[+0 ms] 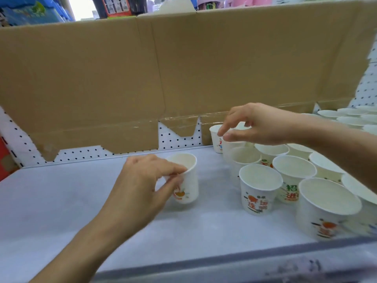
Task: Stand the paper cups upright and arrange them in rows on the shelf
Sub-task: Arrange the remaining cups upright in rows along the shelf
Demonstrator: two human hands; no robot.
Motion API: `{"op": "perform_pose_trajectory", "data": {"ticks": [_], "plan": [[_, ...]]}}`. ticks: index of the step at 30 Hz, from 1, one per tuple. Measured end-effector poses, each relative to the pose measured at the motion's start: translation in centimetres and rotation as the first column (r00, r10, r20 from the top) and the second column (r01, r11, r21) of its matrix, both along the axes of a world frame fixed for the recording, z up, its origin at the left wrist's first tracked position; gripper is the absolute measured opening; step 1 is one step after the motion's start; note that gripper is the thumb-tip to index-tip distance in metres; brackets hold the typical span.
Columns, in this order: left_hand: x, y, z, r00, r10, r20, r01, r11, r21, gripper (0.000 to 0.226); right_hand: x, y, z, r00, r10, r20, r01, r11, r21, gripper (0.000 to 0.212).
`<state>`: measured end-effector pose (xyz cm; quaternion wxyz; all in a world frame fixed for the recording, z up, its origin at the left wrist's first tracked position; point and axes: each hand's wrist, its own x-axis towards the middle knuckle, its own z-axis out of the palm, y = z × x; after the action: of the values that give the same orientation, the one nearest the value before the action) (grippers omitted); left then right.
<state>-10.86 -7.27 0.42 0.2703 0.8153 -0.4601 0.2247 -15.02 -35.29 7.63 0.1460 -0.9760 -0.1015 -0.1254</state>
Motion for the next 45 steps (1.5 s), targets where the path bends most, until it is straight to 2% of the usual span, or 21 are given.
{"op": "perform_pose_trajectory", "data": {"ticks": [4,8,16,21,26,32,37,40,42,45], "plan": [[-4.6,-1.7,-1.3,0.997,-0.08,0.002,0.08,0.996,0.046,0.023,-4.4,-0.6,-0.6,0.996,0.07,-0.048,-0.067,0.996,0.057,0.021],[-7.1,-3.4,-1.5,0.998,-0.069,0.001,0.069,0.997,0.047,0.024,-7.4,-0.8,-1.6,0.986,0.119,-0.117,-0.122,0.992,-0.022,0.03],[-10.3,-4.4,-1.8,1.0,-0.027,0.012,0.026,0.999,0.024,0.019,-7.6,-1.3,-3.9,0.994,0.101,-0.044,-0.106,0.985,-0.139,0.03],[-11.2,-5.4,-1.8,0.999,-0.039,0.003,0.039,0.999,-0.001,0.019,-8.5,-1.7,-4.0,0.991,0.134,-0.003,-0.134,0.988,-0.073,0.029],[-11.8,-8.3,-1.7,0.996,-0.087,-0.012,0.087,0.996,-0.001,0.019,-10.8,-3.0,-3.3,0.985,0.111,0.132,-0.116,0.993,0.032,0.017],[-11.9,-10.2,-1.6,0.993,-0.111,-0.044,0.112,0.994,0.009,0.017,-13.4,-3.3,-3.6,0.984,0.129,0.123,-0.136,0.989,0.051,0.027],[-12.6,-10.4,-2.3,0.994,-0.049,-0.094,0.041,0.995,-0.086,0.032,-14.3,-2.9,-4.4,0.984,0.146,0.099,-0.147,0.989,-0.005,0.027],[-13.0,-10.7,-2.7,0.993,-0.031,-0.114,0.018,0.993,-0.119,0.041,-14.2,-2.5,-4.9,0.981,0.158,0.109,-0.152,0.986,-0.062,0.016],[-13.2,-10.7,-2.6,0.989,-0.041,-0.139,0.023,0.991,-0.132,0.04,-14.1,-2.4,-5.0,0.978,0.171,0.117,-0.158,0.981,-0.112,0.008],[-12.6,-10.3,-1.8,0.963,-0.075,-0.261,0.0,0.961,-0.275,0.035,-14.0,-2.5,-4.9,0.98,0.171,0.1,-0.147,0.966,-0.214,0.008]]}}
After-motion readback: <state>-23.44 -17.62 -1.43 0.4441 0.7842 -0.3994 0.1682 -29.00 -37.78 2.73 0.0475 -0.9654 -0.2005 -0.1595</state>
